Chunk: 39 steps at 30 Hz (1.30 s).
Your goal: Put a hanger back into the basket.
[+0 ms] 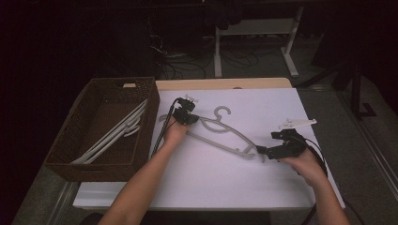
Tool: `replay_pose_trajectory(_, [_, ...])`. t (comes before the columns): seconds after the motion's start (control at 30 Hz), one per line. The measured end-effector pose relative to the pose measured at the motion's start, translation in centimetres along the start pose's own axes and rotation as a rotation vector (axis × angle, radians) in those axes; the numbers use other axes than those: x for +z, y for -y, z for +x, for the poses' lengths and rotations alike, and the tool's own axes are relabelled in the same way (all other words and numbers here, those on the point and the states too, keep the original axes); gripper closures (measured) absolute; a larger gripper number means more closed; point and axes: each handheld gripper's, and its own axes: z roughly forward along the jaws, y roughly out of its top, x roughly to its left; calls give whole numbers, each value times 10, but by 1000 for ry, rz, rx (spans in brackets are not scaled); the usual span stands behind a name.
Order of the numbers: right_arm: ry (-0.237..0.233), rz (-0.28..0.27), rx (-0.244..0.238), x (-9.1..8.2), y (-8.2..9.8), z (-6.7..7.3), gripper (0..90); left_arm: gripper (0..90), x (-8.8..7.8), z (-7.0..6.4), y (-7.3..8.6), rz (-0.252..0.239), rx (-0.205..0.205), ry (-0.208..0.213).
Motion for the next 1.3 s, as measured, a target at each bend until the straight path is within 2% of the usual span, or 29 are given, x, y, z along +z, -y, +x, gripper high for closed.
replay_pose_trajectory(0.13, [5, 6, -3, 1, 0, 0, 86, 900, 4, 3, -5, -6, -12, 14])
replay_pose_trajectory(0.2, [3, 8, 2, 0, 0, 0, 97, 891, 1, 3, -4, -9, -21, 31])
replay_pose_trajectory(0.23, [9, 6, 9, 0, 0, 0, 110, 843, -2, 2, -3, -18, -24, 38])
replay_pose_trajectory(0.27, [9, 6, 9, 0, 0, 0, 110, 843, -6, 2, -2, -25, -28, 51])
replay_pose_trajectory(0.3, [9, 10, 19, -1, 0, -2, 149, 760, -11, 1, -1, -30, -30, 62])
replay_pose_trajectory(0.37, [23, 16, 30, -2, 0, -3, 235, 687, -23, -2, 3, -46, -33, 81])
replay_pose_trajectory(0.4, [28, 19, 31, -2, 0, -3, 297, 632, -36, -6, 7, -64, -47, 101])
replay_pose_trajectory(0.43, [42, 24, 32, -3, 0, -3, 377, 579, -36, -6, 7, -64, -47, 101])
replay_pose_trajectory(0.5, [58, 35, 30, -2, 0, -3, 501, 485, -45, -9, 12, -55, -43, 134])
replay_pose_trajectory(0.53, [58, 35, 30, -2, 0, -3, 501, 485, -51, -11, 16, -53, -40, 144])
replay_pose_trajectory(0.6, [77, 49, 28, 0, 0, -3, 638, 427, -61, -16, 25, -50, -29, 170])
replay_pose_trajectory(0.63, [100, 73, 27, 6, -1, -4, 750, 367, -66, -19, 30, -49, -24, 193])
replay_pose_trajectory(0.7, [105, 92, 26, 12, -2, -6, 816, 329, -72, -24, 40, -45, -18, 223])
replay_pose_trajectory(0.73, [105, 92, 26, 12, -2, -6, 816, 329, -76, -28, 46, -43, -10, 241])
replay_pose_trajectory(0.77, [109, 120, 19, 20, -4, -9, 864, 294, -80, -33, 54, -41, 7, 255])
replay_pose_trajectory(0.93, [127, 165, -13, 33, -7, -11, 892, 223, -87, -41, 66, -44, 35, 275])
replay_pose_trajectory(0.97, [137, 175, -24, 39, -10, -13, 892, 161, -87, -41, 68, -42, 39, 273])
replay_pose_trajectory(1.0, [139, 169, -22, 42, -12, -14, 891, 145, -86, -41, 70, -44, 37, 274])
replay_pose_trajectory(1.13, [138, 163, -19, 47, -16, -16, 891, 105, -83, -40, 73, -47, 40, 284])
replay_pose_trajectory(1.3, [116, 197, -43, 54, -15, -12, 891, 40, -82, -41, 73, -53, 56, 283])
